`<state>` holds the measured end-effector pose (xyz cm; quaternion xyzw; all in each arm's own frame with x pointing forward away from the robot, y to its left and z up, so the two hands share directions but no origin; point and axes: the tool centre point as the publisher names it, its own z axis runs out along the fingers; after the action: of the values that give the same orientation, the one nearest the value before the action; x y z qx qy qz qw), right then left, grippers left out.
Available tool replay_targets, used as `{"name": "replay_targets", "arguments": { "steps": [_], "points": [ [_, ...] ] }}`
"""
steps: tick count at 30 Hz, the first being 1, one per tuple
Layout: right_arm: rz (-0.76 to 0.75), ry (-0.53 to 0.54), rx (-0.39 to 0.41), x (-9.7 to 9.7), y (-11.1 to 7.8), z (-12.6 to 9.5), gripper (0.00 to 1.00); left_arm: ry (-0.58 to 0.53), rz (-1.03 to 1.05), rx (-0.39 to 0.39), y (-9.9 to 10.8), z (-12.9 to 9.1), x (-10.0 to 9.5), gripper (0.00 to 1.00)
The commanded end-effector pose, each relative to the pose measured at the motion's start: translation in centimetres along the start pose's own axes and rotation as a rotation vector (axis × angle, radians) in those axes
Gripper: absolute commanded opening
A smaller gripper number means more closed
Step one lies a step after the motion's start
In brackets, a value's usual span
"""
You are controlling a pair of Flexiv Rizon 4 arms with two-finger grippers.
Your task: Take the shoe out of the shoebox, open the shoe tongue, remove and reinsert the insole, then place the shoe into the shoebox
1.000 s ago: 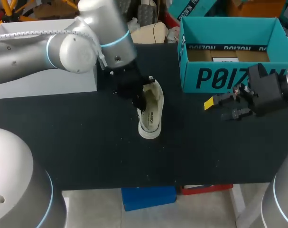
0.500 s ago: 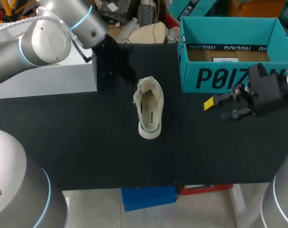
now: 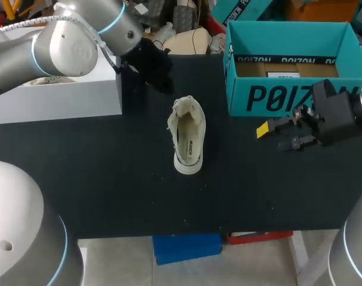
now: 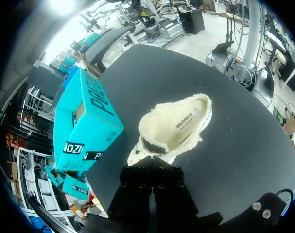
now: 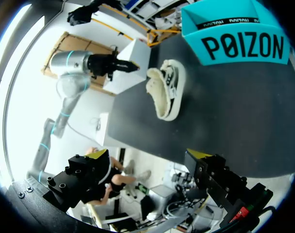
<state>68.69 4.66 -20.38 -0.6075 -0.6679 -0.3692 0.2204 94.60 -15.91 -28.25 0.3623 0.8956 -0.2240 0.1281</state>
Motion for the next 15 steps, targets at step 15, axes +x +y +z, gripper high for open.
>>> {"name": "replay_targets", "arguments": {
  "steps": [15],
  "points": [
    [0.001,-0.002,0.001,0.0,0.0,0.0,1.0,0.2,0.031,-0.02,0.2,6.4,0.3,0.0]
  ]
}}
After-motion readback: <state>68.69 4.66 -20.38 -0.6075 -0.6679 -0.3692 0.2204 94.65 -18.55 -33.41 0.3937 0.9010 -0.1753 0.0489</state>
